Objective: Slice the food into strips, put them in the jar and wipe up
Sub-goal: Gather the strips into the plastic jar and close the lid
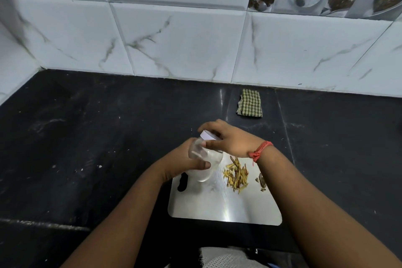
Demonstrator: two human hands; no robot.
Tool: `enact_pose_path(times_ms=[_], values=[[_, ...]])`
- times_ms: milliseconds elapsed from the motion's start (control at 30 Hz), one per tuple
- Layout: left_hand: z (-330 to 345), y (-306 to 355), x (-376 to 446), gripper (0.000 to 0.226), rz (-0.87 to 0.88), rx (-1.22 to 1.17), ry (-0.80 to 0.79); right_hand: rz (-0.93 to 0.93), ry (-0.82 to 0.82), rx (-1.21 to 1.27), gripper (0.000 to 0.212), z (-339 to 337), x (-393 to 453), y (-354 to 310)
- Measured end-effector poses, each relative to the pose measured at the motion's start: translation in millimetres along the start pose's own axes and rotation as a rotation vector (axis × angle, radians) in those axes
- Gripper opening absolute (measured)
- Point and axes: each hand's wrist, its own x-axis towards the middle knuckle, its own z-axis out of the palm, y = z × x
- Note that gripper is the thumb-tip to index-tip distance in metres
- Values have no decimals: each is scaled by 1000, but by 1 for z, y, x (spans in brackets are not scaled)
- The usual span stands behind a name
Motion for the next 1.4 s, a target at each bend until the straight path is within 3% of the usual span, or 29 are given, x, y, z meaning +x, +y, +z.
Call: enact_pose_path(times_ms=[100, 233, 333, 400, 500, 633, 733, 800, 867, 1000, 1100, 1267, 1400], values=[[0, 1, -3, 75, 64, -172, -120, -106, -65, 257, 41, -7, -5, 3], [2, -3, -7, 90, 0, -327, -123, -143, -146, 484, 49, -9, -7, 5], [2, -4, 0, 70, 45, -181, -28, 14, -15, 134, 53, -11, -1, 2], [2, -7, 3, 71, 7, -72, 76, 89, 13, -125, 59, -10, 4, 3], [3, -10, 2, 77, -49, -13, 172, 95, 13, -144, 50, -6, 7, 0], [4, 0, -3, 67, 65, -192, 25, 39, -5, 146, 41, -10, 6, 0], [-2, -1, -8, 81, 61, -377, -103, -49, -52, 479, 50, -7, 7, 9], [-5, -7, -11, 90, 6, -464, -127, -109, -37, 765, 60, -6, 8, 15], [-7, -16, -9, 85, -9, -450, -37, -98, 21, 847, 61, -8, 8, 17], [-5, -33, -5, 87, 19, -295, 293, 118, 90, 330, 72, -4, 12, 24], [-3, -40, -6, 91, 11, -168, 460, 202, 142, 189, 69, 12, 22, 36], [-2, -57, -8, 91, 25, -34, 569, 285, 444, 180, 50, 34, 44, 60], [1, -60, -10, 93, 42, -13, 569, 333, 467, -20, 53, 46, 58, 77]])
